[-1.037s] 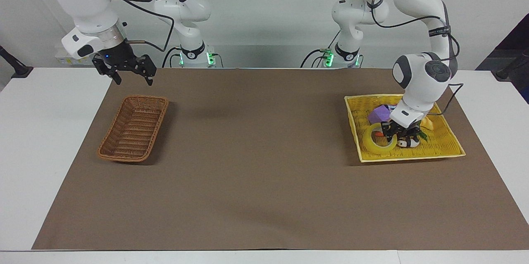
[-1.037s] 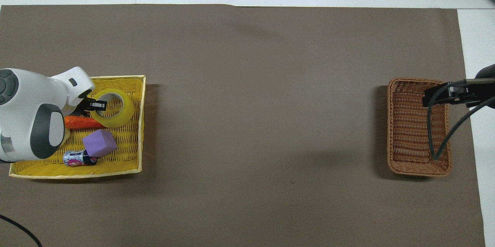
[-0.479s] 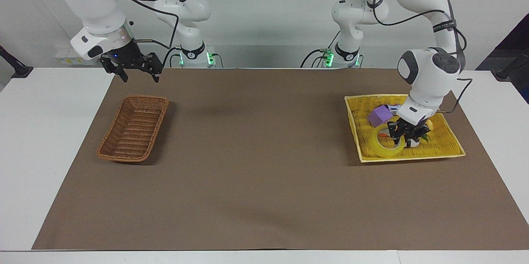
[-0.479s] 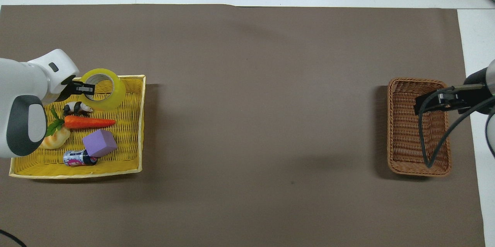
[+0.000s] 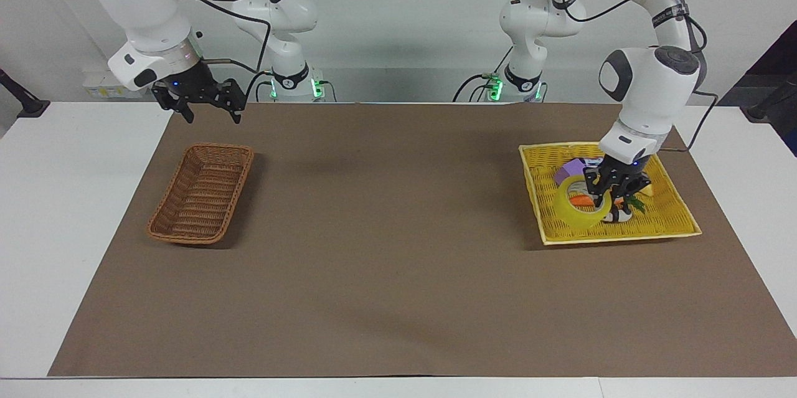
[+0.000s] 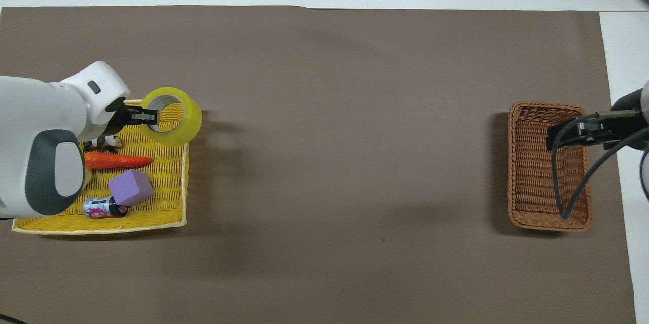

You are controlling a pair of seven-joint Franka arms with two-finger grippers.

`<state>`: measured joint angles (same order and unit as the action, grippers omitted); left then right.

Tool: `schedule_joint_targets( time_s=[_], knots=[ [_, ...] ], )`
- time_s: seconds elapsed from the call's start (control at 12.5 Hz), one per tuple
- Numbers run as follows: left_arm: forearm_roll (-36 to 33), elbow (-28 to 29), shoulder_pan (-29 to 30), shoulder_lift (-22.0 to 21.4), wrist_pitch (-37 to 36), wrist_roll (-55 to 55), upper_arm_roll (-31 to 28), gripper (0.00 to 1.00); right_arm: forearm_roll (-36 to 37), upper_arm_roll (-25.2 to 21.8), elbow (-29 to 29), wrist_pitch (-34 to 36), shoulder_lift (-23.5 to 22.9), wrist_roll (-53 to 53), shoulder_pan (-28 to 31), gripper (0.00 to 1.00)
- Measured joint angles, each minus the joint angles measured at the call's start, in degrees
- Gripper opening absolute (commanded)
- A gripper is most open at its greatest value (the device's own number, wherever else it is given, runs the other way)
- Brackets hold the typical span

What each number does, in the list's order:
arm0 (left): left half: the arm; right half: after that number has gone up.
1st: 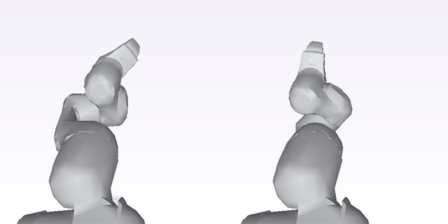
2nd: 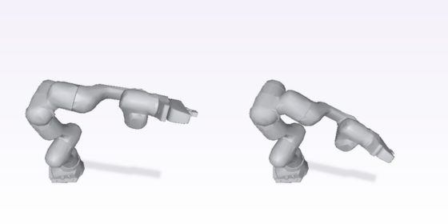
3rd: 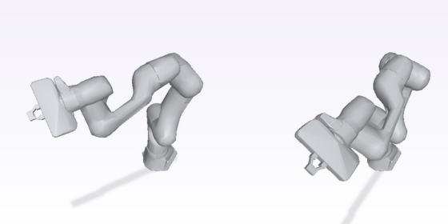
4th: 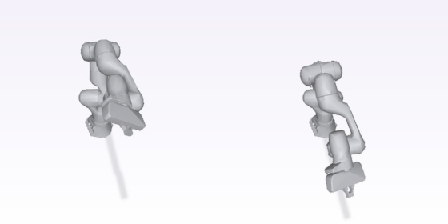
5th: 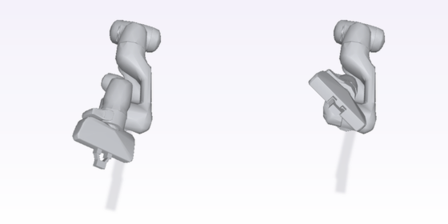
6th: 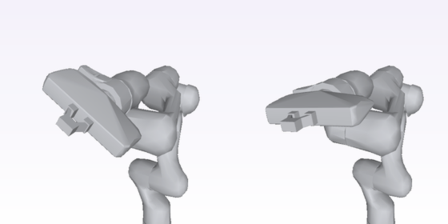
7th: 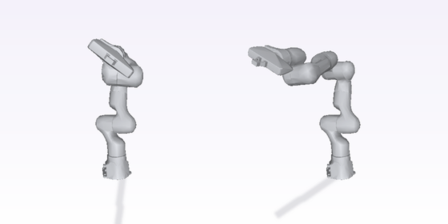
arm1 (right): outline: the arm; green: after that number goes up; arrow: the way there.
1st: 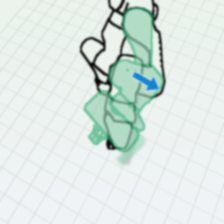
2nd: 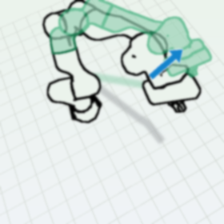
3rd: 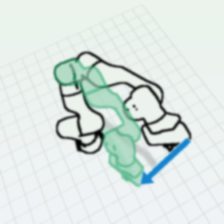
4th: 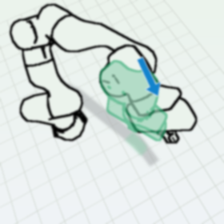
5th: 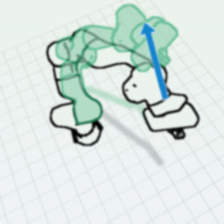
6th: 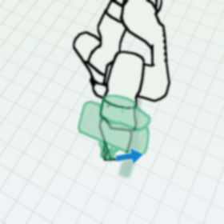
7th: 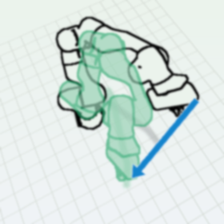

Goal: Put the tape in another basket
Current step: 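Lift the tape with the left gripper while the right gripper reaches toward it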

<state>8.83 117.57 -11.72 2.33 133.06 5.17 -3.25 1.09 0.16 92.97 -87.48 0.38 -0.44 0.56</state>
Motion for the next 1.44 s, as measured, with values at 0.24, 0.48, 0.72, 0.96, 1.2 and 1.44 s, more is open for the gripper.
schedule_joint_targets(
  time_s=[0.24,0.48,0.72,0.96,1.2,1.44],
  knots=[
    [0.95,0.0,-5.3,-0.03,0.06,-7.63,0.21,0.0,-0.85,0.16,0.12,-0.09,0.0,0.67,-0.22,1.0],
    [8.27,0.15,-9.78,-0.02,0.18,-9.1,0.25,0.0,-8.22,0.07,2.93,-0.22,-0.17,5.77,-0.07,1.0],
    [13.84,1.23,-14.47,0.02,2.72,-11.23,0.23,0.0,-18.34,0.32,8.3,-3.35,-0.89,6.8,-0.44,1.0],
    [14.09,2.35,-19.08,0.33,5.8,-17.09,0.25,0.0,-26.44,0.5,11.12,-7.3,-3.71,6.93,-3.58,1.0],
    [14.11,2.74,-21.06,0.42,6.12,-19.32,0.21,0.0,-35.31,0.56,13.13,-9.2,-6.86,8.64,-4.4,1.0],
    [14.12,2.97,-21.93,0.41,6.1,-21.0,0.19,0.0,-44.52,0.59,17.06,-13.89,-7.95,10.83,-7.65,1.0]
  ],
)
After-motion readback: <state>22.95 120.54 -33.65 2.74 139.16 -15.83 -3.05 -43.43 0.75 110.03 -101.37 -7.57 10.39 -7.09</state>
